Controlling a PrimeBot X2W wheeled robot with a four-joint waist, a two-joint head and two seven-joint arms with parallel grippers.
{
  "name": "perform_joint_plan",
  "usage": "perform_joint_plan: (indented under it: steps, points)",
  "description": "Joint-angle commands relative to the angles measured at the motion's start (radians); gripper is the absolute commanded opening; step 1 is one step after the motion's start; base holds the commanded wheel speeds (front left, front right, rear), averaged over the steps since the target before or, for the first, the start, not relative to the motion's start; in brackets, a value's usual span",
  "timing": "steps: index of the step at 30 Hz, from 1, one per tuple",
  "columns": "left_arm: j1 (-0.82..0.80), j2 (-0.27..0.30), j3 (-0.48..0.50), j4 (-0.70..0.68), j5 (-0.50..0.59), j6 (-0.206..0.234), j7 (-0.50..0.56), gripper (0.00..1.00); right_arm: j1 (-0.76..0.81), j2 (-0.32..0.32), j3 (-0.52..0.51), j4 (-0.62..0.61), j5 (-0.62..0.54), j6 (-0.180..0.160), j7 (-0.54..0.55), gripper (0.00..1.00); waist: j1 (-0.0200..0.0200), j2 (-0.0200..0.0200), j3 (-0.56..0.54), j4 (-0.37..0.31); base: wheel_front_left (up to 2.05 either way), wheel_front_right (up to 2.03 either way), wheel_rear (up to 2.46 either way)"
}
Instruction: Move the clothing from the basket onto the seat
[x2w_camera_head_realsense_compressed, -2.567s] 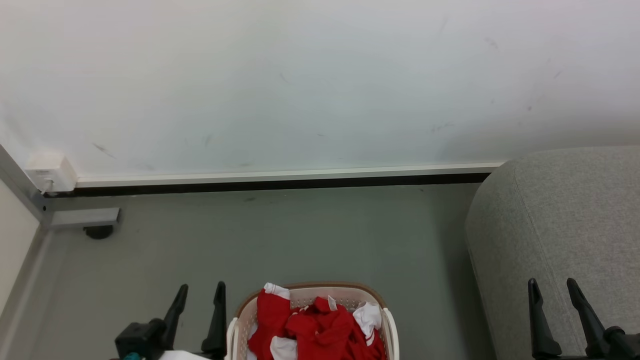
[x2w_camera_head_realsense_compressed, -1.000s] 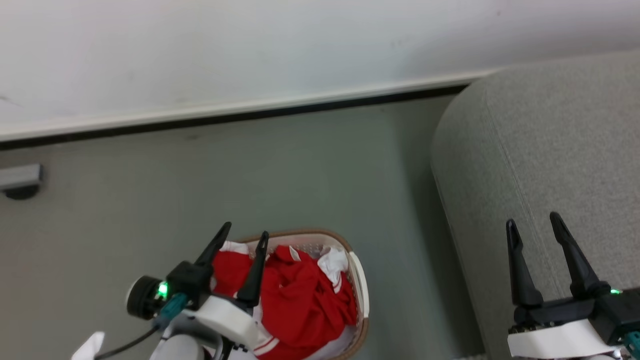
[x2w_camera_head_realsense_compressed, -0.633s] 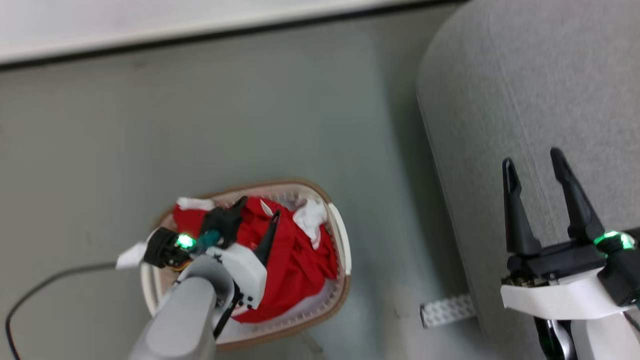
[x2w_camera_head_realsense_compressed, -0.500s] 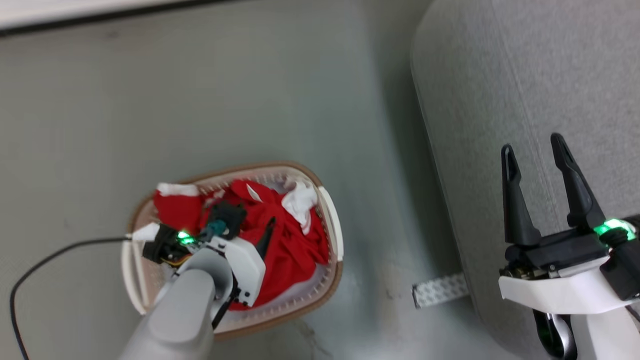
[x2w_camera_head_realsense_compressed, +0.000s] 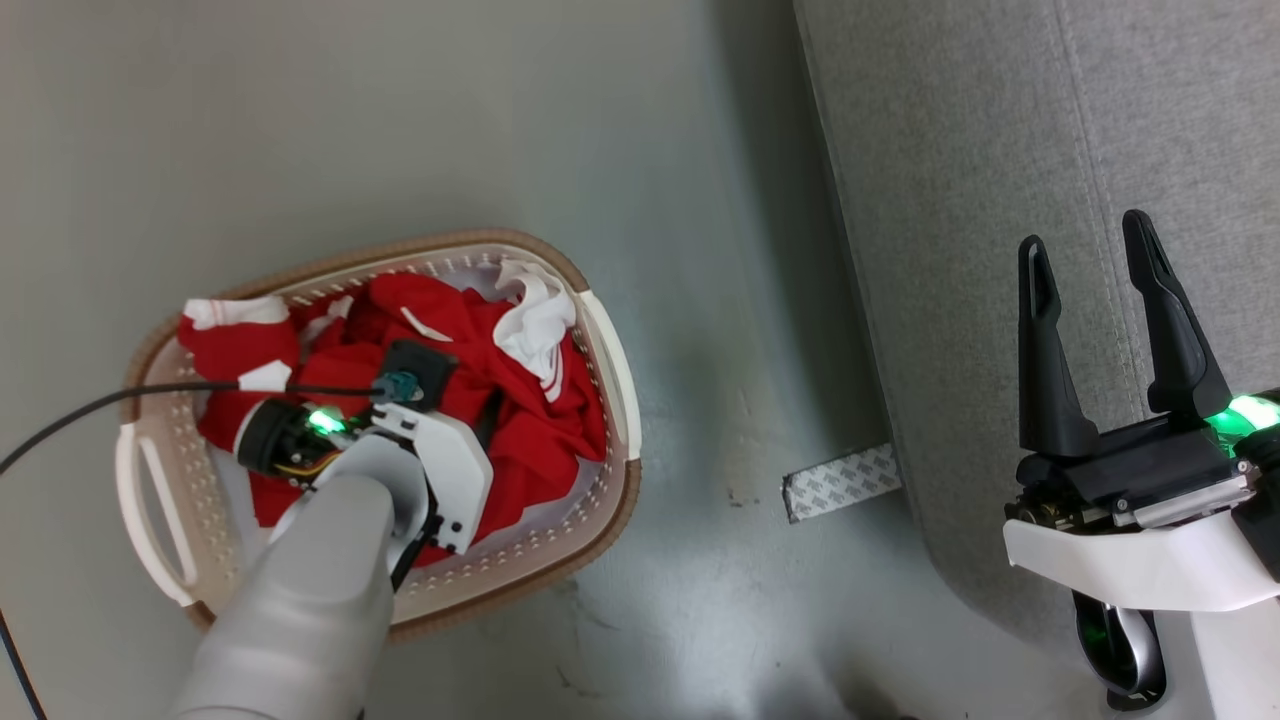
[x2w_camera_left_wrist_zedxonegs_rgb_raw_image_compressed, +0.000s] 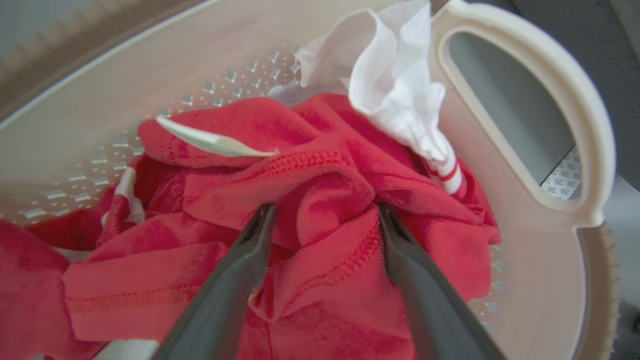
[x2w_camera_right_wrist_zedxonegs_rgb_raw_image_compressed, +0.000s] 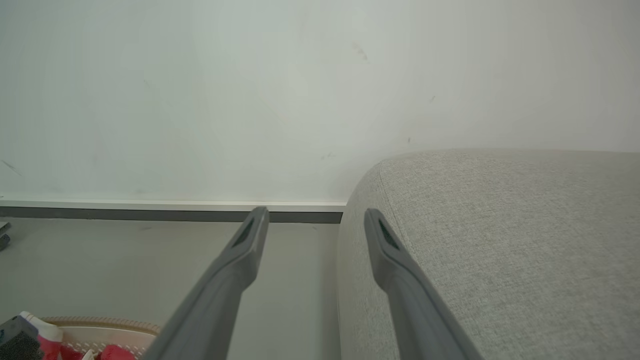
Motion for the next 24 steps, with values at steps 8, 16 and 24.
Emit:
perform_joint_plan:
  steps: [8,16,24]
  points:
    - [-0.031,-0.011,0.0,0.067,-0.037,0.001,-0.005,0.0,-0.002,-0.001,-0.015,0.007,0.013,-0.002,0.0,1.0,-0.0002,0.0,0.01,0.002,0.0,0.0,0.0]
    - [0.067,-0.045,-0.011,0.053,-0.135,-0.01,-0.106,0.0,0.069,-0.001,-0.055,0.063,-0.016,-0.002,0.0,1.0,-0.0002,0.0,-0.159,0.083,0.0,0.0,0.0]
    - [0.237,-0.049,-0.161,-0.113,-0.335,-0.01,-0.121,0.0,0.215,-0.001,-0.106,0.121,-0.06,-0.002,0.0,1.0,-0.0002,0.0,-0.419,0.191,0.0,0.0,0.0]
